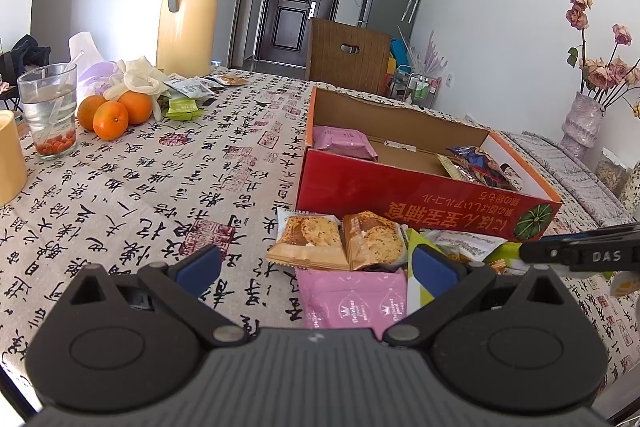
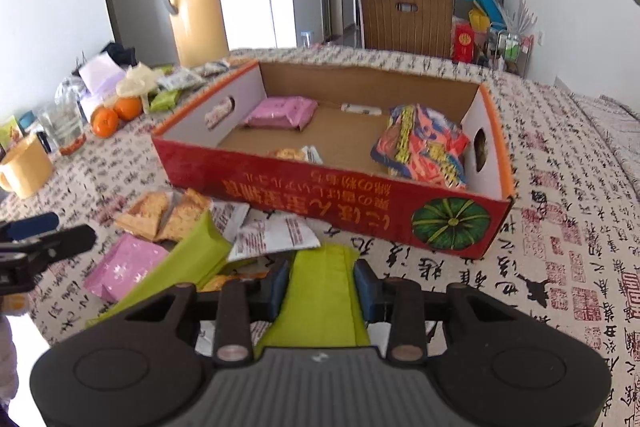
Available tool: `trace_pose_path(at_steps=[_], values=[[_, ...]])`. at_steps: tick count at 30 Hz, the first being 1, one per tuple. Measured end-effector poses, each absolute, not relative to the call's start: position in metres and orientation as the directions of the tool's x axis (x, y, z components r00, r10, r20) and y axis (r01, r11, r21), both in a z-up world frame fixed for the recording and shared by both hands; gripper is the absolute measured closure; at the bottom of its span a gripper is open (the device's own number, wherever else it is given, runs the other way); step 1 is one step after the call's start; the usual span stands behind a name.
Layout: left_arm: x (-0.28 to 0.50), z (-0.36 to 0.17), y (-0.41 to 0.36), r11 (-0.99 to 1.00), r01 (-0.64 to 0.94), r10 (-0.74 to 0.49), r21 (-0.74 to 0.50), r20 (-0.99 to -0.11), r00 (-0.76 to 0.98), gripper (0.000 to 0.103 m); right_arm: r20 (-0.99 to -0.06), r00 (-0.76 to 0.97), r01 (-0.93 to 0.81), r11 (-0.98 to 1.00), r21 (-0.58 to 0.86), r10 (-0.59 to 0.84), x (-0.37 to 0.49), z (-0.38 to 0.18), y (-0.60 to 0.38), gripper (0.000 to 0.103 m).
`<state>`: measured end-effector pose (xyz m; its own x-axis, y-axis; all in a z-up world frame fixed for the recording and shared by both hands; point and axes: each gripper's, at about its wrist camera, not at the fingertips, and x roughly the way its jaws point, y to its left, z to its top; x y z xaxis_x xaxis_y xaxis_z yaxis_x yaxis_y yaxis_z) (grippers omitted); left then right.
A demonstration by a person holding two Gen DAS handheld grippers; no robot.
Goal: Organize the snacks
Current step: 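Grasp the lime-green snack bar with the right tool, then grasp a second lime-green bar with the left tool while the right tool holds its bar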
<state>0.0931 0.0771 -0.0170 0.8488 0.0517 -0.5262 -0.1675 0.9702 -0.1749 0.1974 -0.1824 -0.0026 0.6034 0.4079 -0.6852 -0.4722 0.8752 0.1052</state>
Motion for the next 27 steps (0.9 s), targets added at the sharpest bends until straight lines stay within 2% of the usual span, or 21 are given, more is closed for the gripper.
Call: trace_pose_path(at_steps=[7, 13, 16, 27], values=[[0.092, -0.015, 0.068, 0.973, -0.161, 0.052, -0.163, -0.528, 0.848, 0.0, -0.701, 0.581, -0.474, 0.872, 0.12, 0.413, 0.196, -0.01, -0.189, 0.069], [0.088, -0.015, 0.066, 0.972, -0.168, 0.058, -0.162, -0.528, 0.847, 0.0, -0.733, 0.531, -0.473, 0.866, 0.16, 0.425, 0.205, -0.018, -0.188, 0.064], [0.087, -0.014, 0.067, 0.971, -0.174, 0.062, -0.165, -0.528, 0.847, 0.0, -0.738, 0.516, -0.473, 0.863, 0.178, 0.435, 0.208, -0.021, -0.188, 0.066], [0.093, -0.017, 0.054, 0.98, -0.137, 0.038, -0.143, -0.545, 0.838, 0.0, -0.646, 0.605, -0.444, 0.871, 0.211, 0.465, 0.19, -0.008, -0.211, 0.068]])
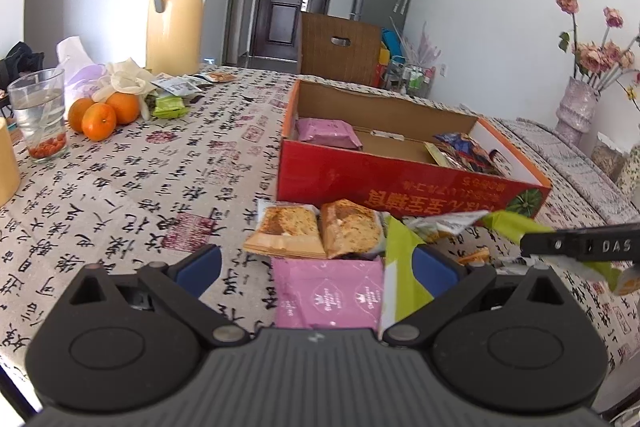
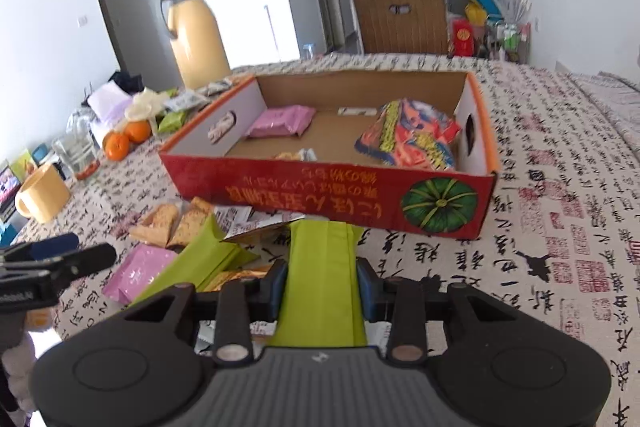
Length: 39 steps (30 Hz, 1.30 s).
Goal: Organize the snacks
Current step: 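Grasp a second lime-green bar with the left tool while the right tool holds its bar, then carry both green bars over the box and open both tools to drop them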
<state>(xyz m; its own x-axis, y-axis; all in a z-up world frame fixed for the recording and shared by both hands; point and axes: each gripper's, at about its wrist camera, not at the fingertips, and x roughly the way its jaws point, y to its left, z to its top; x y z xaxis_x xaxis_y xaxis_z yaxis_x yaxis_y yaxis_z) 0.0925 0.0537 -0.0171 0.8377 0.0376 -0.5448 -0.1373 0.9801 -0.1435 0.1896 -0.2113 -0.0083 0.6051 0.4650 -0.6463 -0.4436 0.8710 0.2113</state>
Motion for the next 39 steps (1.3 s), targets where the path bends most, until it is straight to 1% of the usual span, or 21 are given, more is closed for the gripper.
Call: trace_pose_path(at_steps=[6, 14, 17, 19, 20, 21, 22, 24, 29, 31, 39], values=[[0.097, -0.025, 0.031, 0.994, -0.081, 0.023, -0.077, -0.573, 0.819, 0.0, -0.579, 0.666, -0.395, 0.881, 0.26, 0.47, 0.177, -0.009, -0.235, 0.068], [0.098, -0.034, 0.002, 0.998, -0.041, 0.057, 0.04, -0.599, 0.799, 0.001, -0.503, 0.73, -0.347, 0.885, 0.312, 0.463, 0.163, -0.012, -0.257, 0.068], [0.098, -0.039, -0.007, 0.997, -0.019, 0.064, 0.08, -0.615, 0.786, 0.009, -0.486, 0.736, -0.344, 0.879, 0.33, 0.471, 0.158, -0.013, -0.263, 0.068], [0.097, -0.042, -0.014, 0.995, -0.001, 0.066, 0.103, -0.626, 0.777, 0.02, -0.482, 0.738, -0.342, 0.878, 0.336, 0.472, 0.156, -0.016, -0.266, 0.068], [0.097, -0.043, -0.017, 0.994, 0.007, 0.066, 0.112, -0.63, 0.774, 0.023, -0.481, 0.737, -0.341, 0.876, 0.342, 0.475, 0.155, -0.017, -0.267, 0.068], [0.097, -0.044, -0.019, 0.993, 0.015, 0.064, 0.118, -0.633, 0.771, 0.029, -0.48, 0.736, -0.34, 0.874, 0.347, 0.477, 0.154, -0.019, -0.268, 0.068], [0.097, -0.045, -0.021, 0.992, 0.022, 0.062, 0.124, -0.636, 0.769, 0.037, -0.479, 0.735, -0.338, 0.872, 0.353, 0.479, 0.153, -0.021, -0.27, 0.068], [0.097, -0.047, -0.026, 0.989, 0.027, 0.074, 0.146, -0.638, 0.766, 0.045, -0.477, 0.732, -0.337, 0.867, 0.366, 0.486, 0.152, -0.024, -0.273, 0.068], [0.095, -0.048, -0.034, 0.983, 0.031, 0.094, 0.182, -0.635, 0.767, 0.054, -0.47, 0.728, -0.338, 0.857, 0.389, 0.5, 0.148, -0.031, -0.281, 0.068], [0.095, -0.048, -0.037, 0.981, 0.033, 0.097, 0.19, -0.633, 0.768, 0.061, -0.466, 0.727, -0.337, 0.853, 0.398, 0.504, 0.146, -0.032, -0.284, 0.068], [0.092, -0.045, -0.036, 0.987, 0.024, 0.082, 0.158, -0.628, 0.774, 0.063, -0.453, 0.728, -0.331, 0.843, 0.425, 0.515, 0.139, -0.038, -0.293, 0.068]])
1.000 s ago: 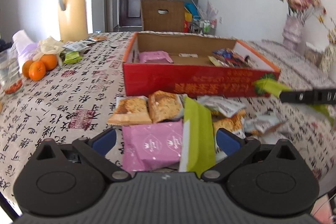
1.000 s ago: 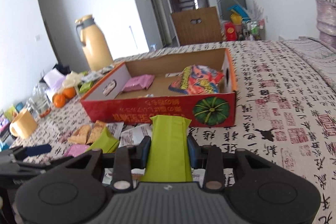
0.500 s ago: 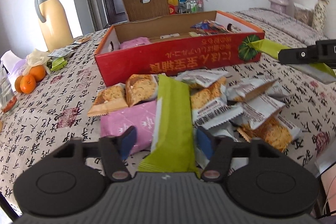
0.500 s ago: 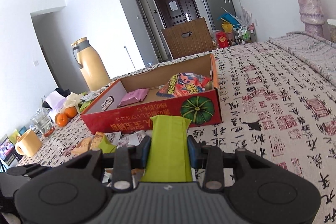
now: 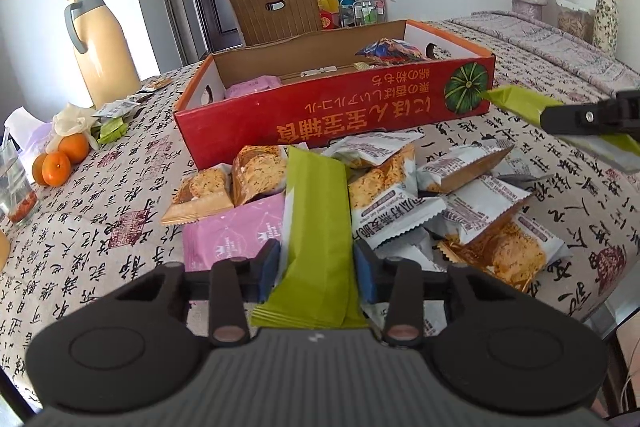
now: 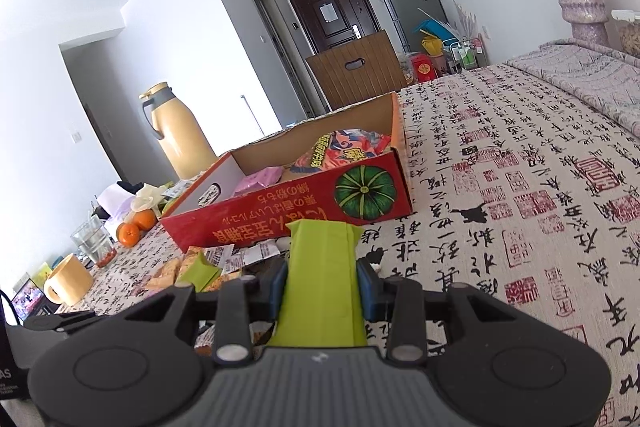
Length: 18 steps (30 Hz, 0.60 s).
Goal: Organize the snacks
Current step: 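Carry both green bars over the box and open both tools to drop them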
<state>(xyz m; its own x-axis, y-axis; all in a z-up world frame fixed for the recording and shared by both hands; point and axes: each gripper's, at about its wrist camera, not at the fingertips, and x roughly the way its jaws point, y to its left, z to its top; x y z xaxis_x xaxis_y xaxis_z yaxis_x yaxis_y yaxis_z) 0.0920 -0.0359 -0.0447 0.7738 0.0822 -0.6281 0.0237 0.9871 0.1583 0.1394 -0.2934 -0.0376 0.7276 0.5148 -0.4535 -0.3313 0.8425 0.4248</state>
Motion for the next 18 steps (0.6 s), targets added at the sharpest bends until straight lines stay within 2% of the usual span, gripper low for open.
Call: trace_pose_path(at_steps=[7, 18], values=[[0.088, -0.038, -0.033, 0.993, 0.024, 0.055, 0.119, -0.617, 0.785, 0.063, -0.447, 0.734, -0.329, 0.843, 0.425, 0.511, 0.136, -0.036, -0.294, 0.068], [0.087, -0.01, -0.018, 0.998, -0.016, 0.049, 0.065, -0.542, 0.839, 0.063, -0.434, 0.75, -0.337, 0.853, 0.399, 0.499, 0.139, -0.023, -0.287, 0.068]])
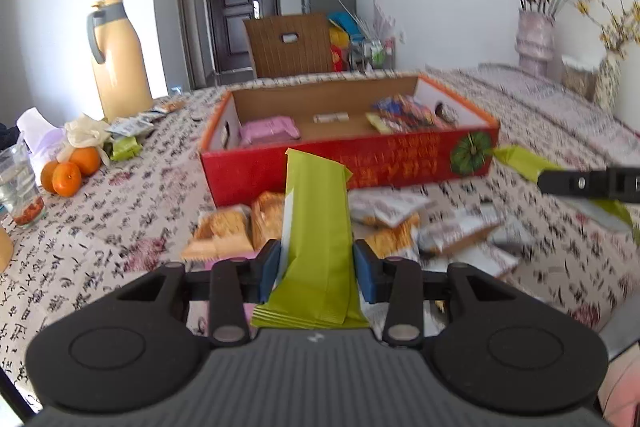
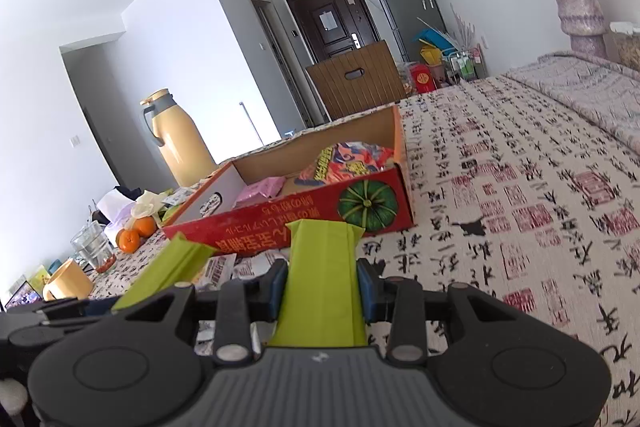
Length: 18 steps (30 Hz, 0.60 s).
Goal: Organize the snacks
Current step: 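Carry both green bars over the box and open both tools to drop them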
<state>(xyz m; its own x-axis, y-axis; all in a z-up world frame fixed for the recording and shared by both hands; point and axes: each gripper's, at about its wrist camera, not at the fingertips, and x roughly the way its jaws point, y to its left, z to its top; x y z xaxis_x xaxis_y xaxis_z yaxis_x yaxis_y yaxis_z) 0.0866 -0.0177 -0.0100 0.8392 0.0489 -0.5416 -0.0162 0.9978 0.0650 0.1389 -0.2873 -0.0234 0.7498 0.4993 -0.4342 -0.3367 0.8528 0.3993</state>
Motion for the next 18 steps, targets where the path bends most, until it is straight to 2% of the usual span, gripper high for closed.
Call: trace_pose_path(at_steps=[18], values=[[0.156, 0.044, 0.004, 1.0, -0.023, 0.016, -0.011, -0.413, 0.911, 0.063, -0.38, 0.788, -0.406, 0.873, 0.268, 0.484, 0.221, 0.025, -0.235, 0.068]])
